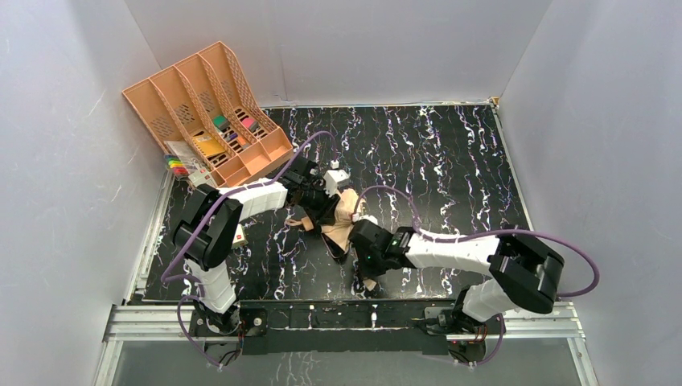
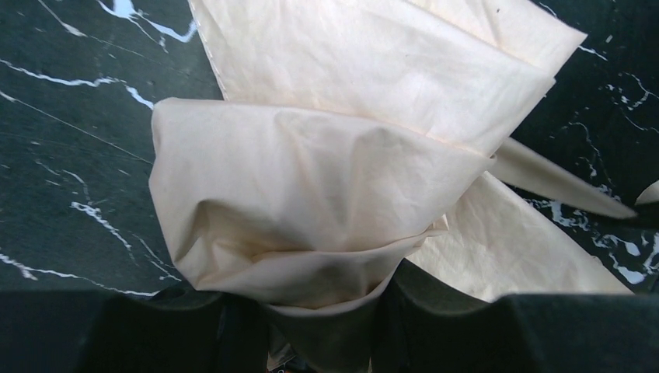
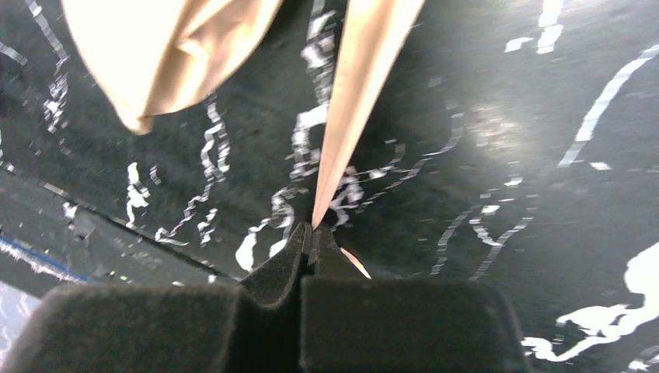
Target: Put away the umbrella
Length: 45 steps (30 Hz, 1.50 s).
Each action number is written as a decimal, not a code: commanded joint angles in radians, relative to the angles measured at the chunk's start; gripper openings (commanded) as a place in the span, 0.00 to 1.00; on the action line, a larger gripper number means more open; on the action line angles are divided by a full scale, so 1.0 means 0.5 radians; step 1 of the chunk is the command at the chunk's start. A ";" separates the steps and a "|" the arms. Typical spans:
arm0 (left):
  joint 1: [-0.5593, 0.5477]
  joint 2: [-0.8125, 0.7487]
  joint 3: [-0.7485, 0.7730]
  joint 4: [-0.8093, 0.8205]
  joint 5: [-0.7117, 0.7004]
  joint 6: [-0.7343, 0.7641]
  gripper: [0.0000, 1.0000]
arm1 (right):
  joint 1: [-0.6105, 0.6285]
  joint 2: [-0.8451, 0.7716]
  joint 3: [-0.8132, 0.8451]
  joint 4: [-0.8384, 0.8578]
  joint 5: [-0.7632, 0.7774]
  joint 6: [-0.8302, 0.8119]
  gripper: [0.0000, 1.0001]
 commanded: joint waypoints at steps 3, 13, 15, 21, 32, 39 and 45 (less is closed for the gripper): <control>0.098 0.075 0.034 -0.109 -0.374 -0.040 0.00 | 0.411 0.153 -0.096 -0.158 -0.393 0.193 0.00; 0.100 0.089 0.040 -0.081 -0.462 -0.090 0.00 | 0.616 0.115 -0.083 0.361 -0.669 0.081 0.00; 0.098 0.094 0.038 -0.068 -0.460 -0.105 0.00 | 0.625 0.087 -0.090 0.430 -0.697 0.081 0.00; 0.026 -0.009 -0.142 0.091 -0.492 -0.064 0.00 | 0.628 0.043 -0.158 0.153 -0.487 0.285 0.00; -0.194 -0.350 -0.688 0.592 -0.539 0.173 0.00 | 0.546 -0.413 -0.109 -0.512 0.147 0.536 0.46; -0.295 -0.415 -0.815 0.738 -0.613 0.330 0.00 | -0.032 -0.856 -0.069 -0.439 0.348 0.095 0.60; -0.460 -0.429 -0.925 0.922 -0.755 0.495 0.00 | -0.270 -1.020 -0.117 0.108 0.617 -0.550 0.68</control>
